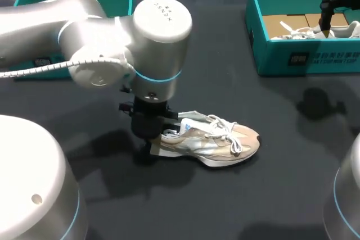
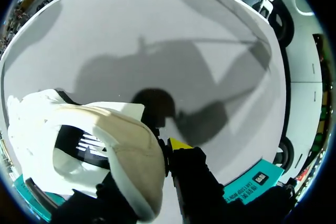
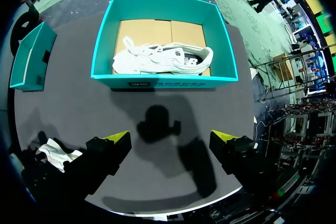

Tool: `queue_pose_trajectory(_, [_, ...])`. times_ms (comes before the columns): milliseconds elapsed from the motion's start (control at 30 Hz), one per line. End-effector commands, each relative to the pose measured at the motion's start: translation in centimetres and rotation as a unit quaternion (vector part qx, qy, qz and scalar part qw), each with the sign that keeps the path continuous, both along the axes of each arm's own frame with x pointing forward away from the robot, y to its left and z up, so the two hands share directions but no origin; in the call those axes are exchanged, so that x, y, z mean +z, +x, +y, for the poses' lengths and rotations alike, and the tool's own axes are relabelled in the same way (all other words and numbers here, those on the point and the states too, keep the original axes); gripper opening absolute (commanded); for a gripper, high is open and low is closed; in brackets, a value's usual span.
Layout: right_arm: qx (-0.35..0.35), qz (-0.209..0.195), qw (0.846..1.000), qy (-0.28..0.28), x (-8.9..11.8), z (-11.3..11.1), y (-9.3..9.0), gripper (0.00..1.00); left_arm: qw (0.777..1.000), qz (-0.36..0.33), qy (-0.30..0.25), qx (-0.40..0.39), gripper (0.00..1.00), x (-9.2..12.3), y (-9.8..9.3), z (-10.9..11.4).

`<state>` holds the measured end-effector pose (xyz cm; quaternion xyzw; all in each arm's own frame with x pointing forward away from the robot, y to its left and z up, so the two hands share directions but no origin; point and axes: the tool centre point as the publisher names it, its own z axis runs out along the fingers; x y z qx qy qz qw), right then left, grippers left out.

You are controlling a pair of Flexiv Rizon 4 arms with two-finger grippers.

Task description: Take the shoe out of the shoebox, open the shoe tongue, remove and reinsert the insole, then place the shoe into the shoebox

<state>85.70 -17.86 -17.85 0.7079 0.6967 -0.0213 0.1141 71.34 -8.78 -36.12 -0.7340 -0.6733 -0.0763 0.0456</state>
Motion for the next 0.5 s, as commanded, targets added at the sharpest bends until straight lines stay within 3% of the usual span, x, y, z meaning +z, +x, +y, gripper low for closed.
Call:
queue_pose_trajectory(33, [0.000, 0.000, 1.000, 0.000, 0.0, 0.0, 0.0, 1.00, 1.000, -0.001, 0.004, 0.002, 0.00, -2.1, -0.1, -1.0])
queue_pose_trajectory(367, [0.000, 0.000, 1.000, 0.000, 0.0, 0.0, 0.0, 1.00, 1.000, -0.001, 0.009, 0.006, 0.00, -2.8, -1.1, -0.9])
queue_pose_trajectory(400, [0.000, 0.000, 1.000, 0.000, 0.0, 0.0, 0.0, 1.00, 1.000, 0.000, 0.007, 0.006, 0.07, -2.6, -1.1, -0.7])
queue_pose_trajectory(433, [0.000, 0.000, 1.000, 0.000, 0.0, 0.0, 0.0, 1.00, 1.000, -0.001, 0.004, 0.005, 0.33, -2.5, -1.2, -0.6])
queue_pose_trajectory(467, [0.000, 0.000, 1.000, 0.000, 0.0, 0.0, 0.0, 1.00, 1.000, -0.002, 0.001, 0.004, 0.47, -2.2, -1.1, -0.5])
queue_pose_trajectory(500, [0.000, 0.000, 1.000, 0.000, 0.0, 0.0, 0.0, 1.00, 1.000, -0.002, -0.004, 0.003, 0.79, -1.9, -1.2, -0.4])
